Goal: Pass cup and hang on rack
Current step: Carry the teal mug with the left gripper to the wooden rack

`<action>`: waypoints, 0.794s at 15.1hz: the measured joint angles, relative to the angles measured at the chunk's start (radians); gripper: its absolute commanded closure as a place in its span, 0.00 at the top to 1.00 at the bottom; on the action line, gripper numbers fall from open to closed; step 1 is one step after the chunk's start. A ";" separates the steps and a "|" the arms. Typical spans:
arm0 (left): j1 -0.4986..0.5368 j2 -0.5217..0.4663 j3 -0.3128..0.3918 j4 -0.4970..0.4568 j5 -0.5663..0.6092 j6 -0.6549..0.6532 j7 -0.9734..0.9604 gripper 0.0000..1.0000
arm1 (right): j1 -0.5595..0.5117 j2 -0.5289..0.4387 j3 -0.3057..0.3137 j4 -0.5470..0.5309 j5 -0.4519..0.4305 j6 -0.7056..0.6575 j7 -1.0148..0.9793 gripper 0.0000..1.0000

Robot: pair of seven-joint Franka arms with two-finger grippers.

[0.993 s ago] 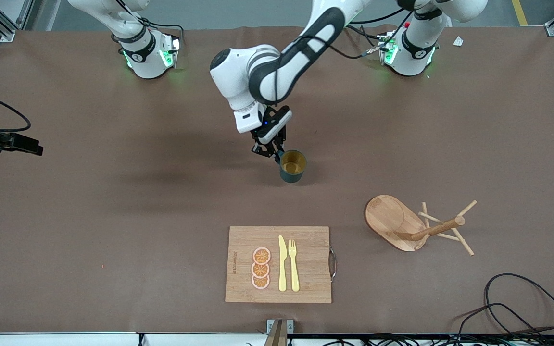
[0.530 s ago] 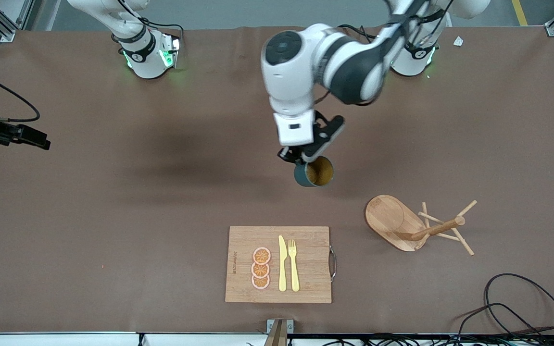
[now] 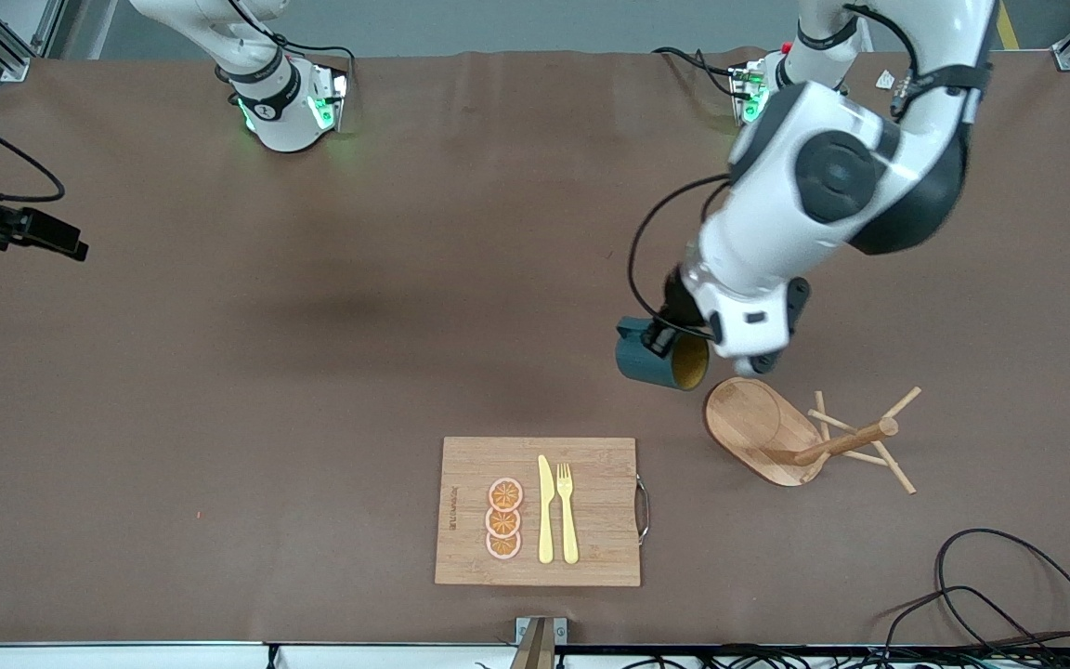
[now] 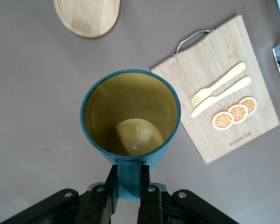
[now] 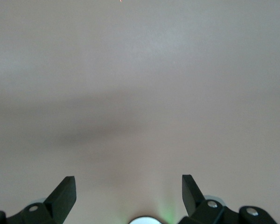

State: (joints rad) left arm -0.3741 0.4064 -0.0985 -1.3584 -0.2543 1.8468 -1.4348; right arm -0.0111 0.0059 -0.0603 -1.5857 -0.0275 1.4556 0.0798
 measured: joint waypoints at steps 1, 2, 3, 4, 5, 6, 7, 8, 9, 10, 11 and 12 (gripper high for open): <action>0.040 0.000 0.000 -0.002 -0.066 0.000 0.020 0.02 | 0.000 -0.010 -0.004 0.000 0.000 -0.009 0.000 1.00; 0.080 0.000 0.000 -0.003 -0.126 0.000 0.046 0.02 | 0.000 -0.019 -0.008 0.000 0.000 -0.011 0.000 1.00; 0.120 0.000 0.000 -0.005 -0.182 -0.001 0.075 0.02 | 0.000 -0.029 -0.010 -0.001 0.000 -0.012 0.000 1.00; 0.157 0.000 0.000 -0.006 -0.229 -0.004 0.100 0.02 | 0.000 -0.037 -0.011 -0.001 0.000 -0.012 0.000 1.00; 0.188 0.001 0.000 -0.009 -0.268 -0.011 0.118 0.02 | 0.000 -0.044 -0.011 -0.001 0.000 -0.014 0.000 1.00; 0.214 0.002 0.000 -0.013 -0.300 -0.021 0.123 0.02 | 0.000 -0.051 -0.011 -0.002 0.000 -0.015 0.000 1.00; 0.235 0.006 0.000 -0.018 -0.331 -0.034 0.124 0.02 | 0.000 -0.054 -0.011 -0.003 0.001 -0.016 0.000 1.00; 0.254 0.013 0.000 -0.023 -0.368 -0.045 0.133 0.02 | 0.001 -0.056 -0.011 -0.003 0.001 -0.017 0.000 1.00; 0.272 0.022 -0.001 -0.027 -0.409 -0.057 0.154 0.02 | 0.003 -0.056 -0.011 -0.004 0.002 -0.017 0.000 1.00; 0.289 0.032 0.000 -0.030 -0.444 -0.075 0.179 0.02 | 0.005 -0.056 -0.011 -0.006 0.002 -0.017 0.000 1.00; 0.307 0.042 0.000 -0.031 -0.473 -0.093 0.205 0.02 | 0.007 -0.056 -0.010 -0.006 0.002 -0.017 0.000 1.00; 0.328 0.052 -0.001 -0.031 -0.495 -0.112 0.235 0.02 | 0.009 -0.056 -0.009 -0.006 0.002 -0.016 0.000 1.00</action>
State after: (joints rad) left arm -0.0461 0.4582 -0.0991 -1.3895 -0.7492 1.7352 -1.2002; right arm -0.0023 -0.0501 -0.0697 -1.5915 -0.0259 1.4392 0.0801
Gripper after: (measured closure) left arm 0.789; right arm 0.000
